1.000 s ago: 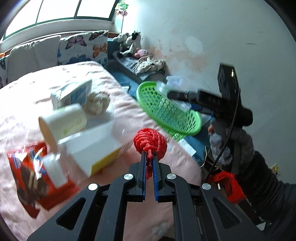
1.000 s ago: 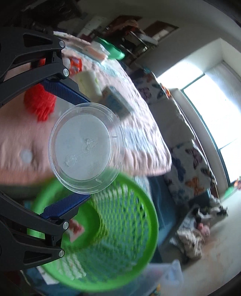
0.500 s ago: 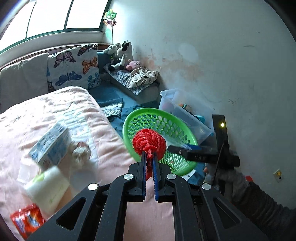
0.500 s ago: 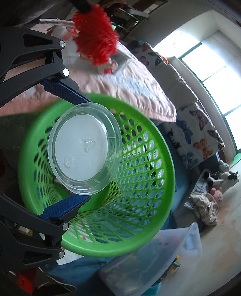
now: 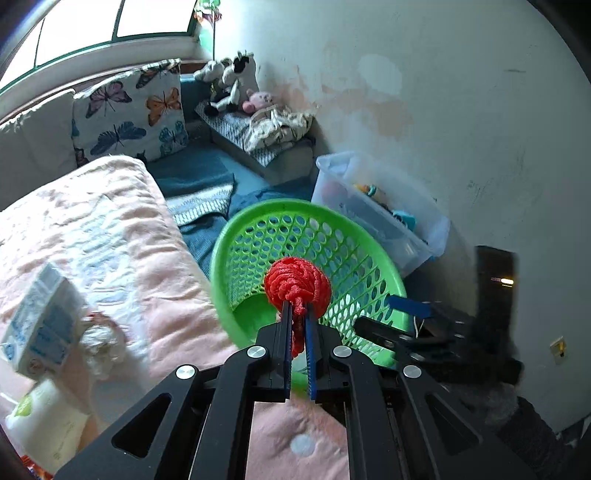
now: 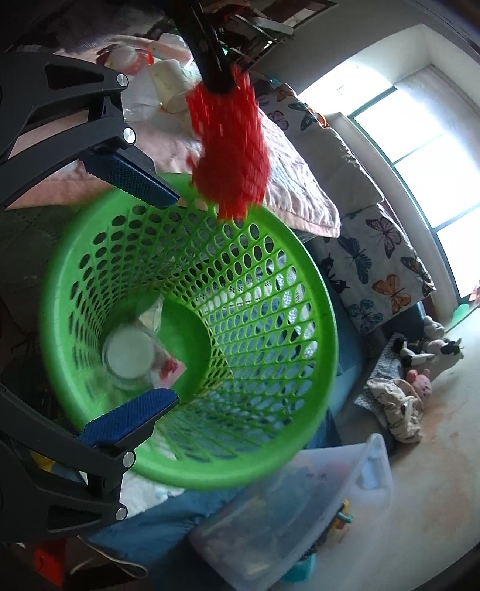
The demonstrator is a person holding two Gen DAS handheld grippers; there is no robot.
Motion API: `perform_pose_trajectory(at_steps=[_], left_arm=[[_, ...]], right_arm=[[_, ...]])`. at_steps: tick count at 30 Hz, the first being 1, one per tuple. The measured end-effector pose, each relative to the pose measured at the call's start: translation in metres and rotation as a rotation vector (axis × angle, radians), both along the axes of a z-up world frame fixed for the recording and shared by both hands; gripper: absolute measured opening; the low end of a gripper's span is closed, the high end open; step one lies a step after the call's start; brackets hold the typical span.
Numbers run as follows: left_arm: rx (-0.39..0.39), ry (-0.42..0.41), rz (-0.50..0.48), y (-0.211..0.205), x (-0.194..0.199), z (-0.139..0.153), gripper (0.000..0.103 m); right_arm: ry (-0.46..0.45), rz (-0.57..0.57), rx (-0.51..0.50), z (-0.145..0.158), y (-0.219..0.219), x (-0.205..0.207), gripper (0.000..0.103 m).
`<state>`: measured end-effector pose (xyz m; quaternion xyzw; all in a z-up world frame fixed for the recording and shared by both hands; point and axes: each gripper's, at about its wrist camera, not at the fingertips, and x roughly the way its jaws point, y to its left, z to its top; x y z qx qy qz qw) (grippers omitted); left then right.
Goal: Collect trash
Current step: 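Open the left tool over the green basket to drop the red net, then grasp the white plastic cup on the bed with the left tool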
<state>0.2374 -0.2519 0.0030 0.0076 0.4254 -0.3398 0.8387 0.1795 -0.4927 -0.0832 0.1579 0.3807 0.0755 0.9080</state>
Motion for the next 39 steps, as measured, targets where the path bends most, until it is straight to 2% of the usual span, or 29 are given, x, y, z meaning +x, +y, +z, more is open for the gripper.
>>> perform_pose_trajectory(at_steps=[8,11,14,15,16,26,33,39], left_arm=[[0.047,0.059,-0.017,-0.031,0.012,-0.023,0.007],[0.054,0.09,-0.017,-0.035,0.012,-0.031,0.013],[0.06,0.092,-0.008,-0.037,0.01,-0.035,0.031],[0.061,0.09,-0.003,-0.036,0.008,-0.035,0.043],[0.063,0.081,0.001,-0.035,0.006,-0.034,0.048],[0.039,0.007,0.046,0.001,-0.025,-0.012,0.048],[0.061,-0.056,0.087,0.046,-0.055,0.003,0.048],[0.049,-0.09,0.14,0.091,-0.074,0.012,0.048]], right_arm=[[-0.016,-0.022,0.006,0.006,-0.016,-0.027,0.098],[-0.019,-0.027,0.024,0.006,-0.02,-0.033,0.098],[-0.026,-0.028,0.032,0.007,-0.02,-0.039,0.098],[-0.027,-0.027,0.036,0.007,-0.02,-0.04,0.098],[-0.028,-0.026,0.038,0.007,-0.019,-0.042,0.098],[-0.03,0.005,0.06,0.008,0.004,-0.062,0.098],[-0.043,0.04,0.081,0.013,0.027,-0.071,0.098],[-0.057,0.089,0.073,0.023,0.053,-0.075,0.098]])
